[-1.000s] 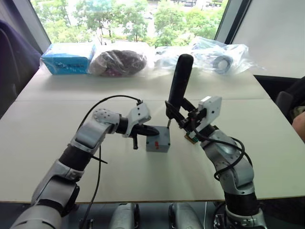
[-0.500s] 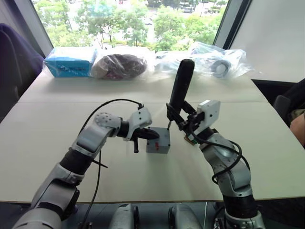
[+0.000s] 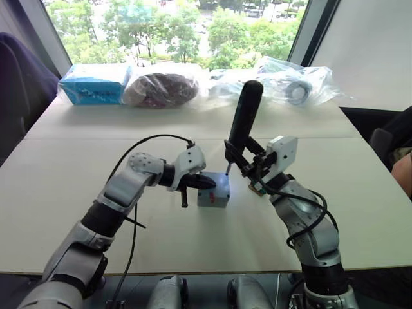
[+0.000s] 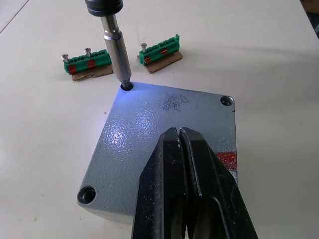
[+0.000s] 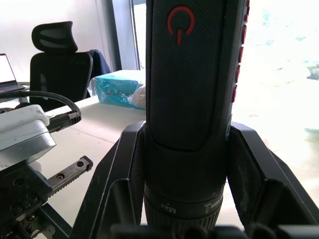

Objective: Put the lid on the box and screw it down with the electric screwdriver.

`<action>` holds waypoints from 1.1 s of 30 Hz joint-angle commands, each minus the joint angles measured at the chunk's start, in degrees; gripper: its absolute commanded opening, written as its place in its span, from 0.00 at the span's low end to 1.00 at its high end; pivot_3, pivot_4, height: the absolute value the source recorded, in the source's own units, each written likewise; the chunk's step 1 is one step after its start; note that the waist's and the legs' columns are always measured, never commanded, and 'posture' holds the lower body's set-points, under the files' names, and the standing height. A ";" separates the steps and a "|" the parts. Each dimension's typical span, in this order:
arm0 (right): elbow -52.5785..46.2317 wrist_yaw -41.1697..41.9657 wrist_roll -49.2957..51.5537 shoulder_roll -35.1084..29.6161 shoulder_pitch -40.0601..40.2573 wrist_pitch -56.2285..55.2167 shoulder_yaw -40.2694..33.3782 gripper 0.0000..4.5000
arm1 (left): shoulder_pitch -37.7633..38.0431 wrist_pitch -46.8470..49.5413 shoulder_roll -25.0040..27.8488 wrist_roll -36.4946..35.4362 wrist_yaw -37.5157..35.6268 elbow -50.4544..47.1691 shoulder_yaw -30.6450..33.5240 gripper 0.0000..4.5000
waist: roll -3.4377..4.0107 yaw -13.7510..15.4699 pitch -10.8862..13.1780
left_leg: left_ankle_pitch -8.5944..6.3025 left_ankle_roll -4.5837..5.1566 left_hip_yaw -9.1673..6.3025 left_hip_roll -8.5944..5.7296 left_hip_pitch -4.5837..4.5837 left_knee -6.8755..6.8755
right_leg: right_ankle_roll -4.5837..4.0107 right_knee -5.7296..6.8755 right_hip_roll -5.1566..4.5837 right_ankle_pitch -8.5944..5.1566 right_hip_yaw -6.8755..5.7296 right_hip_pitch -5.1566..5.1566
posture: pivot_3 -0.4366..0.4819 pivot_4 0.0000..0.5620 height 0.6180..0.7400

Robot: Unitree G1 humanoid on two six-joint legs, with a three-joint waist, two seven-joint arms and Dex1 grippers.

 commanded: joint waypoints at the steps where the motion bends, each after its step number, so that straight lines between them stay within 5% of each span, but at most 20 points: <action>1: 3.86 -0.14 -0.77 -0.98 1.60 3.09 -0.07 0.39 | 0.51 0.62 -0.41 0.67 0.16 0.64 -0.85 0.00 | 0.00 0.00 0.00 | 0.00 0.00 0.00 0.00 0.00 -0.02 | 0.00 -0.02 -0.01 0.00 0.00 -0.01 | 0.48 0.27 1.00; 15: -4.61 -2.81 14.21 -7.20 -15.56 13.40 -13.74 0.39 | 1.18 2.08 -1.43 -1.37 0.76 -0.48 1.50 0.00 | 0.51 -0.05 0.56 | 0.03 -0.01 0.05 -0.41 -0.53 -0.11 | -0.02 0.01 -0.45 0.02 0.00 -0.59 | 0.48 0.27 1.00; 21: -2.38 -10.38 25.82 -10.09 -24.06 31.72 -20.78 0.39 | -4.63 15.51 -9.31 -19.54 6.67 -1.69 18.53 0.00 | 0.43 -0.01 1.12 | 0.07 0.03 0.04 -0.51 -1.12 -0.04 | 0.25 0.15 -0.44 0.16 -0.06 -1.10 | 0.48 0.27 1.00; 30: 10.10 -18.18 39.60 -24.48 -27.04 69.12 -37.35 0.39 | -4.27 6.22 7.40 -11.65 -7.70 -7.73 7.62 0.00 | 0.35 -0.01 1.39 | 0.14 0.05 0.12 -0.57 -1.29 -0.12 | 0.53 0.06 -0.22 0.20 -0.13 -1.25 | 0.48 0.27 1.00; 33: 16.76 -20.27 45.56 -31.70 -22.55 72.57 -37.72 0.39 | -3.39 3.35 11.12 -10.24 -11.38 -9.37 5.37 0.00 | 0.39 0.21 1.45 | 0.14 0.06 0.20 -0.62 -1.31 -0.12 | 0.52 0.08 -0.28 0.20 -0.10 -1.28 | 0.48 0.27 1.00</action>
